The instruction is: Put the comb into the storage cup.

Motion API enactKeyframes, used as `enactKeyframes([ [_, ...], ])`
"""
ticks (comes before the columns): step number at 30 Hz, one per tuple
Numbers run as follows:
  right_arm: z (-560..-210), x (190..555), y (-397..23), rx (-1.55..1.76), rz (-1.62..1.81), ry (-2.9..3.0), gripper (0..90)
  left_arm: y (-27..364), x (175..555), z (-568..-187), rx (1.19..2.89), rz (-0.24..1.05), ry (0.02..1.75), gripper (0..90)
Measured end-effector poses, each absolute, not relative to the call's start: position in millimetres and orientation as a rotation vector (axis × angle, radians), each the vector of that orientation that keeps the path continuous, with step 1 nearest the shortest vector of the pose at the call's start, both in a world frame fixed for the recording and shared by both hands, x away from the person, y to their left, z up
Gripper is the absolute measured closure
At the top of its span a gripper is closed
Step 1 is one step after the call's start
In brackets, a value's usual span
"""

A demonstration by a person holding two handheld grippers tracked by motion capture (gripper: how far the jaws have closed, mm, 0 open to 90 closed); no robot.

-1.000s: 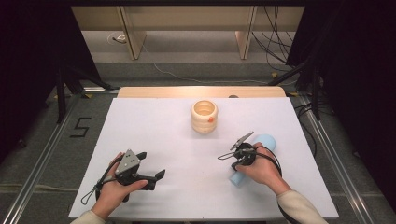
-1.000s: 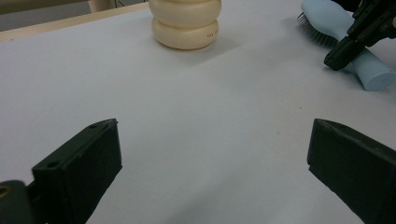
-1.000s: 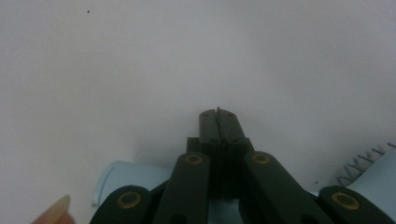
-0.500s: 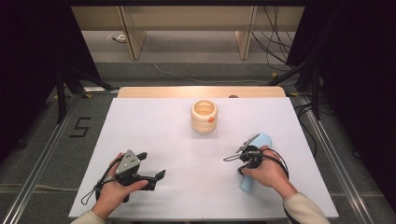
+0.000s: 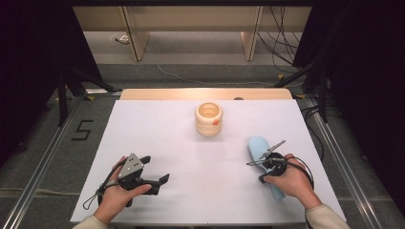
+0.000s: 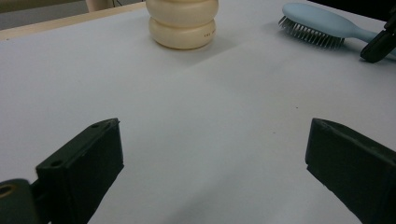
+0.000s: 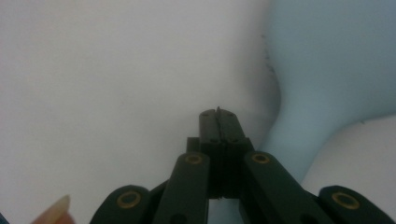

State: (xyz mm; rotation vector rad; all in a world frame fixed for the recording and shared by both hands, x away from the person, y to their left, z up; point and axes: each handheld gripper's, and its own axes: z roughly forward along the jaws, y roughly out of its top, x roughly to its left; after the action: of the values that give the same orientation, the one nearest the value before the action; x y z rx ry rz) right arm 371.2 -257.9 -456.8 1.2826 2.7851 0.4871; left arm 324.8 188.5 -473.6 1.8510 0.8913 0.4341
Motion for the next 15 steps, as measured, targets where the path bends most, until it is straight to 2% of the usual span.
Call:
enactKeyframes([
  [15,-456,371,-293,1.388,0.493,2.702,90.0,189,325,-474,1.857,0.435,0.892,4.5],
])
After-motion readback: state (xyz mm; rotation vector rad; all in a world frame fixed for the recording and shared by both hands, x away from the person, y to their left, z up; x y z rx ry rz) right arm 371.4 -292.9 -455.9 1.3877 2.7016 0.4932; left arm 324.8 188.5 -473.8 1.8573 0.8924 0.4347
